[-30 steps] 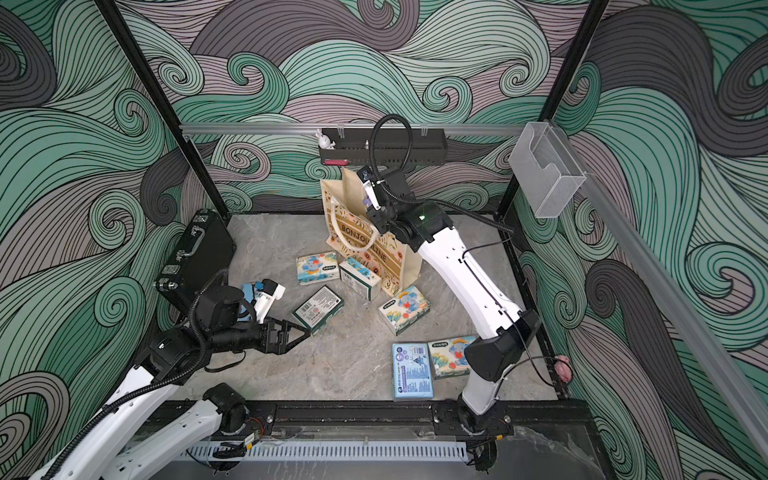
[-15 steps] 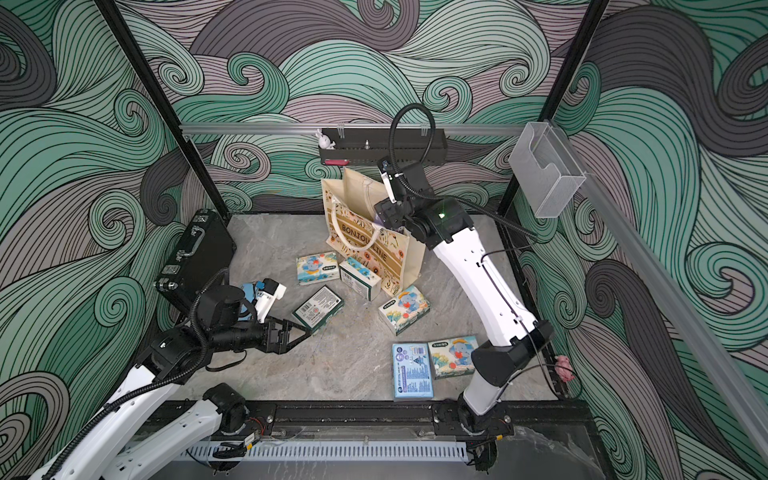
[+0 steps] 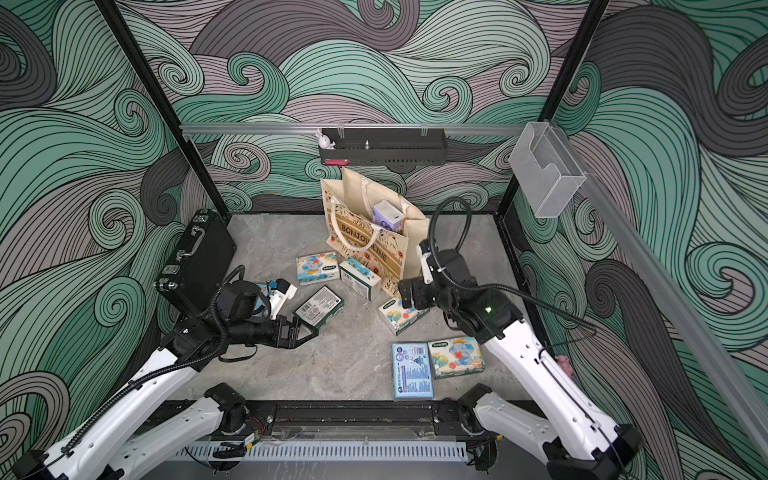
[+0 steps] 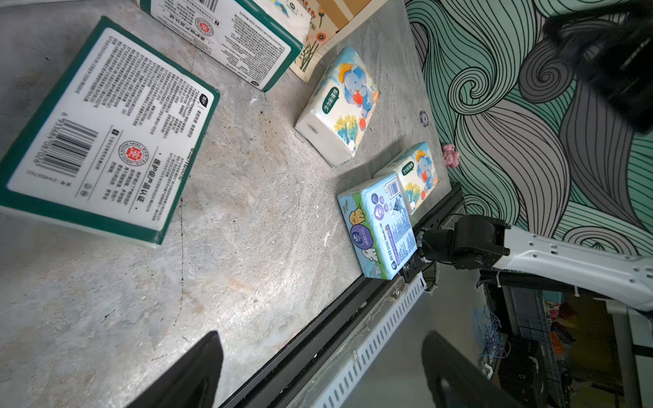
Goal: Put tissues into the canvas bag
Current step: Move the pack of facial tissues to the center of the board.
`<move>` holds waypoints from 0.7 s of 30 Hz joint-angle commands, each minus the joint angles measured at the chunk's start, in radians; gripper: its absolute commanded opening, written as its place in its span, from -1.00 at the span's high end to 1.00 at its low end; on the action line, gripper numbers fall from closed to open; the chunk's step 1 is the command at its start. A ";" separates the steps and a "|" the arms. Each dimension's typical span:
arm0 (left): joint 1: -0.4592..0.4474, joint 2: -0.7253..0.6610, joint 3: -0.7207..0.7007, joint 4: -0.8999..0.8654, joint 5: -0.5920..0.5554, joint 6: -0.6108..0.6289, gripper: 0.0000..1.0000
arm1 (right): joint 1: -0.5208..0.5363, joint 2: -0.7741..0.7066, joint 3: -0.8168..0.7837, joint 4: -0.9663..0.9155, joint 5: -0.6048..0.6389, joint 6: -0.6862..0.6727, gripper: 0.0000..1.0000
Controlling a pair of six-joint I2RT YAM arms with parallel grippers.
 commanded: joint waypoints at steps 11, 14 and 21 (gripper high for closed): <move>-0.142 0.268 -0.100 0.393 0.070 -0.251 -0.75 | 0.051 -0.319 -0.365 -0.197 -0.057 0.530 -0.99; -0.179 0.327 -0.077 0.423 0.050 -0.265 -0.73 | 0.054 -0.338 -0.397 -0.166 -0.132 0.538 -0.99; -0.240 0.422 -0.031 0.452 0.012 -0.279 -0.71 | 0.072 -0.322 -0.494 -0.041 -0.248 0.576 -0.99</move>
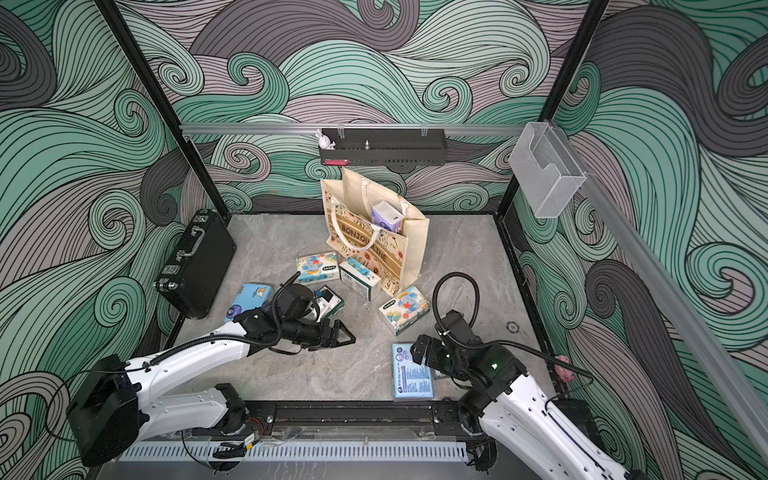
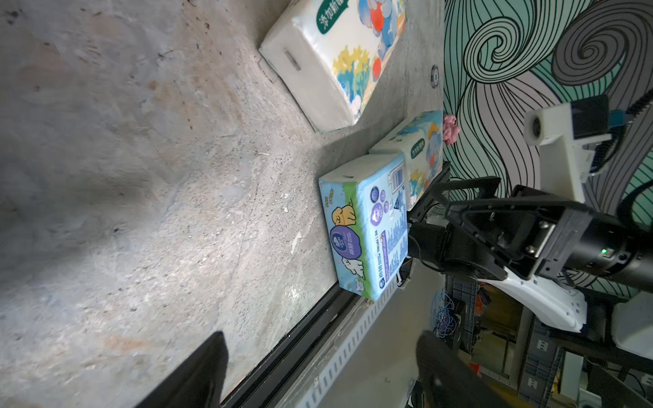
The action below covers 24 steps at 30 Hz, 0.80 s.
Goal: Put tissues into the canvas bag
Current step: Move the pack of facial tissues to the center of the board.
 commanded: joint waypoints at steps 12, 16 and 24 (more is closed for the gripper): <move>-0.060 0.089 -0.013 0.100 -0.044 -0.044 -0.65 | 0.082 0.154 -0.121 0.374 -0.167 0.138 -0.98; -0.060 0.094 -0.029 0.100 -0.037 -0.038 -0.54 | 0.115 0.234 -0.114 0.484 -0.188 0.190 -0.98; -0.060 0.072 -0.068 0.090 -0.037 -0.032 -0.42 | 0.172 0.421 -0.067 0.696 -0.231 0.253 -0.97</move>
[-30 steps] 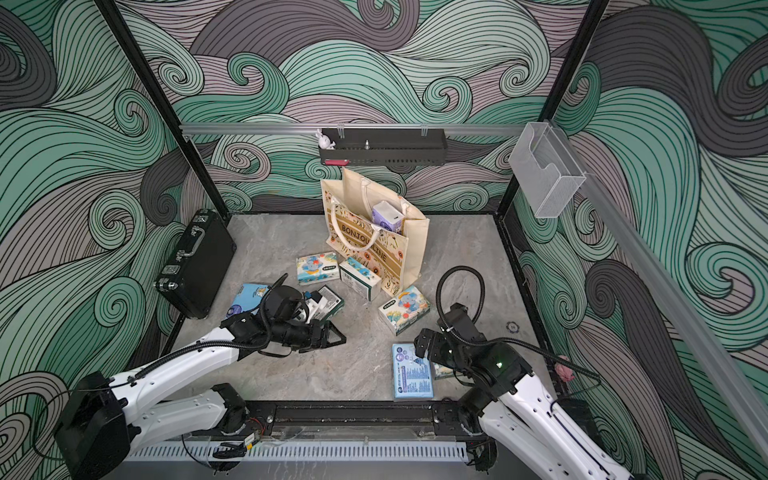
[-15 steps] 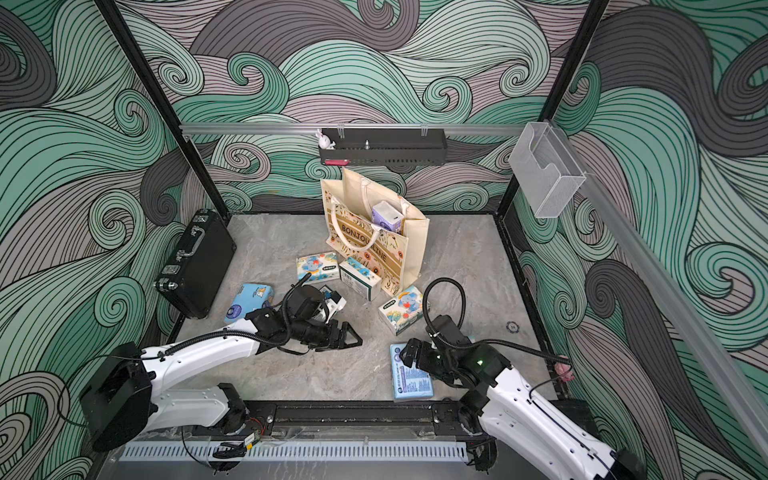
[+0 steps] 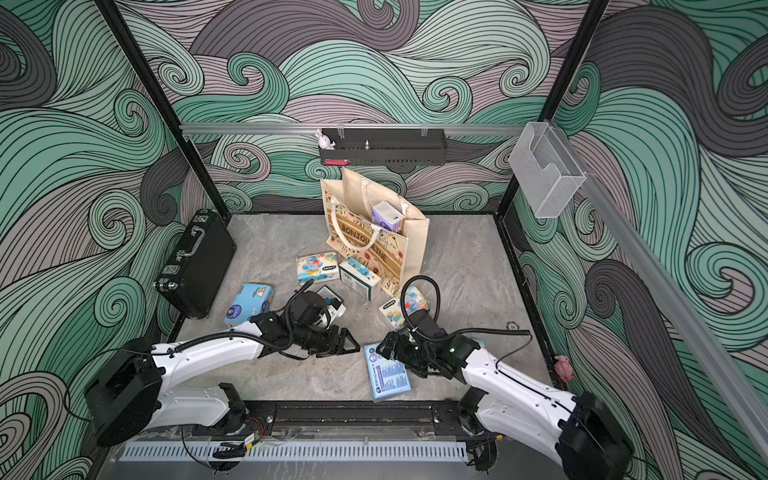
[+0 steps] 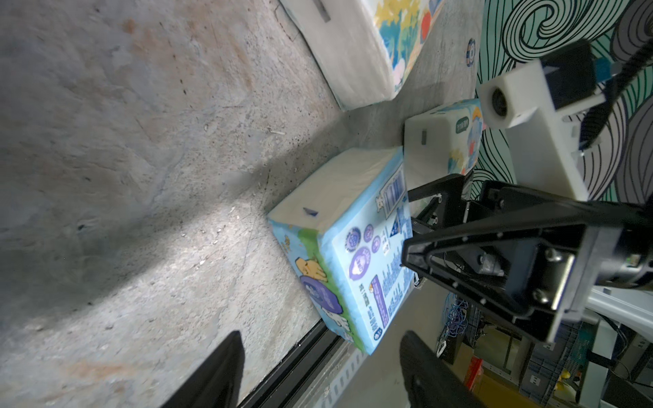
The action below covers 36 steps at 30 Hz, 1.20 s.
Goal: Put tissues into the canvas bag
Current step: Move the pack of facial tissues to the center of the board.
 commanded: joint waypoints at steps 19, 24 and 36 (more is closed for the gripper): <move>-0.004 0.123 0.020 0.111 0.026 0.001 -0.38 | 0.095 0.129 0.098 0.156 -0.021 0.048 -0.95; -0.005 0.235 0.132 0.120 0.049 0.016 -0.38 | 0.095 0.123 0.100 0.146 -0.015 0.047 -0.95; 0.001 0.431 0.360 0.121 0.111 0.026 -0.38 | -0.017 -0.033 0.091 0.030 -0.004 -0.021 -0.98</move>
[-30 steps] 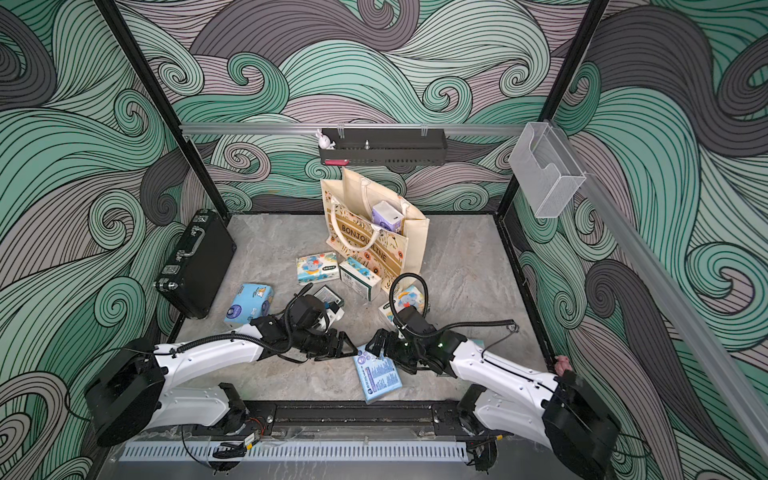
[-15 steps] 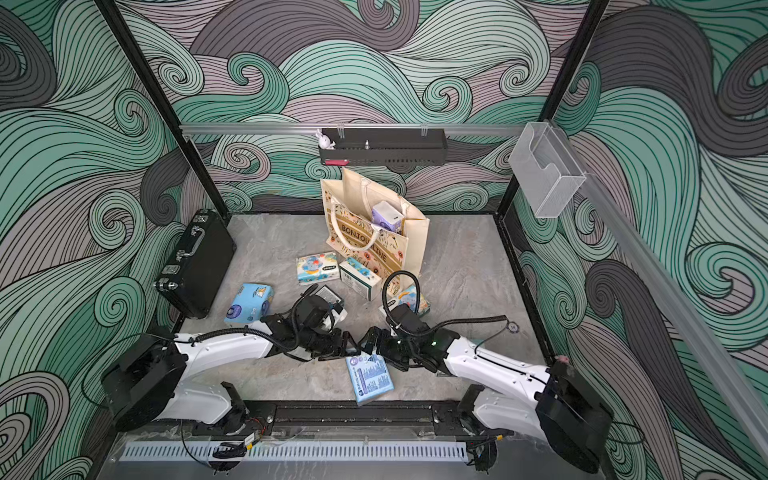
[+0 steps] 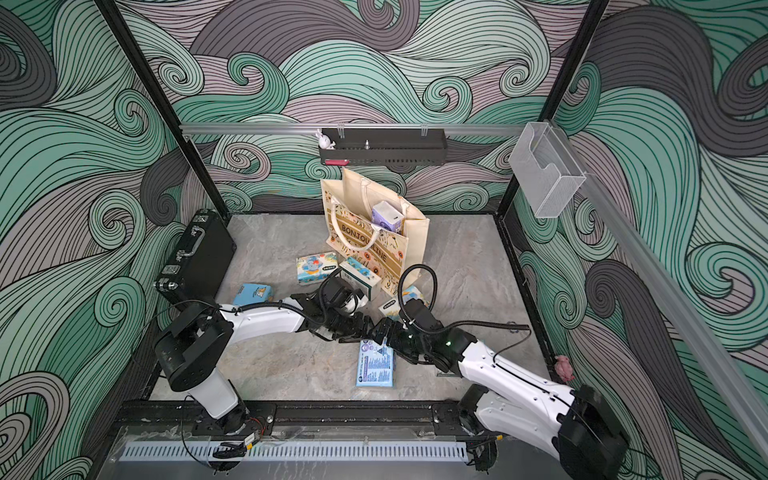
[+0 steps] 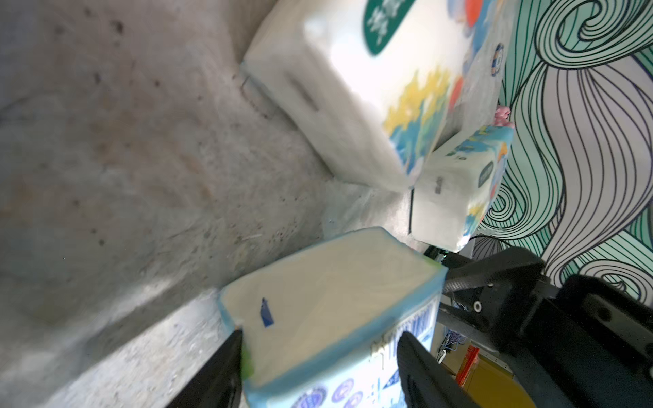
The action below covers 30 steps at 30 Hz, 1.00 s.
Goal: Put tissues into the canvas bag
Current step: Move the pack of facial tissues to the center of the board.
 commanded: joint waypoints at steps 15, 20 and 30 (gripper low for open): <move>0.079 0.094 0.264 -0.021 0.095 0.047 -0.38 | -0.054 -0.105 -0.136 0.098 -0.128 -0.019 -0.99; 0.088 0.082 0.282 -0.051 0.099 0.057 -0.38 | -0.055 -0.176 -0.143 0.006 -0.102 -0.076 -0.99; 0.093 -0.263 0.036 -0.246 0.029 0.121 -0.43 | -0.112 -0.321 -0.087 -0.198 -0.039 -0.442 -0.99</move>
